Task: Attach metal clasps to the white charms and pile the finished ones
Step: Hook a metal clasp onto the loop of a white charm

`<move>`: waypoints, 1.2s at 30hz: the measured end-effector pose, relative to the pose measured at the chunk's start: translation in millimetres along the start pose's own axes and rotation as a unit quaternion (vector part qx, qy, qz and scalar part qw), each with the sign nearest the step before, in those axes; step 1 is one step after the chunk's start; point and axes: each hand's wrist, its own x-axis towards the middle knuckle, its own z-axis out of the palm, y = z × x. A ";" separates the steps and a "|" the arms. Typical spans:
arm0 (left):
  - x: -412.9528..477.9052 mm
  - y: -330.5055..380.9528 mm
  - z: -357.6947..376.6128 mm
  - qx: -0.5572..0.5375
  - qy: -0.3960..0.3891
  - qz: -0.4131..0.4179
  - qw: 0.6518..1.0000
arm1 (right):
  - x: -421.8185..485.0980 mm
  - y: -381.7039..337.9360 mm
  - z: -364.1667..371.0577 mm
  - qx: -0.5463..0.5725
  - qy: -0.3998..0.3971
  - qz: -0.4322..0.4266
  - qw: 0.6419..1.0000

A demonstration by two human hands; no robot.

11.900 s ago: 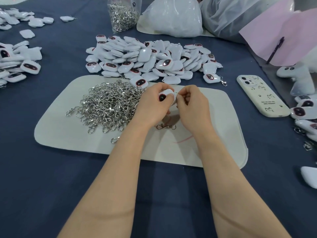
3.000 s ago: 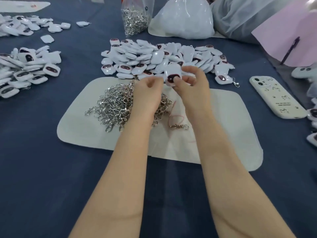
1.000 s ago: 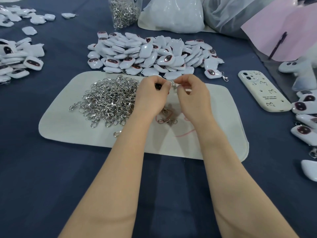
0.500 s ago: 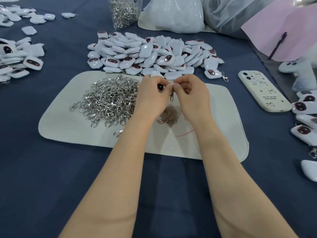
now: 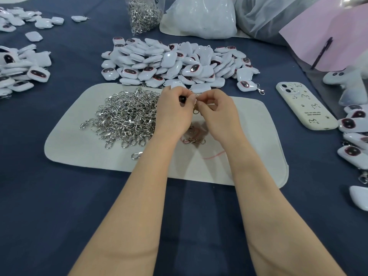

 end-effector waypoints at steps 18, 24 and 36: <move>-1.2 -1.8 0.6 0.036 0.029 0.036 0.998 | 0.7 -0.1 3.1 -0.017 0.040 -0.026 0.999; -3.2 -2.1 3.3 0.076 0.017 0.064 0.995 | -0.2 2.4 2.3 -0.112 0.076 -0.081 0.988; -3.5 -2.6 3.9 0.037 0.036 0.072 0.996 | -0.5 3.7 5.1 -0.101 0.063 -0.063 0.991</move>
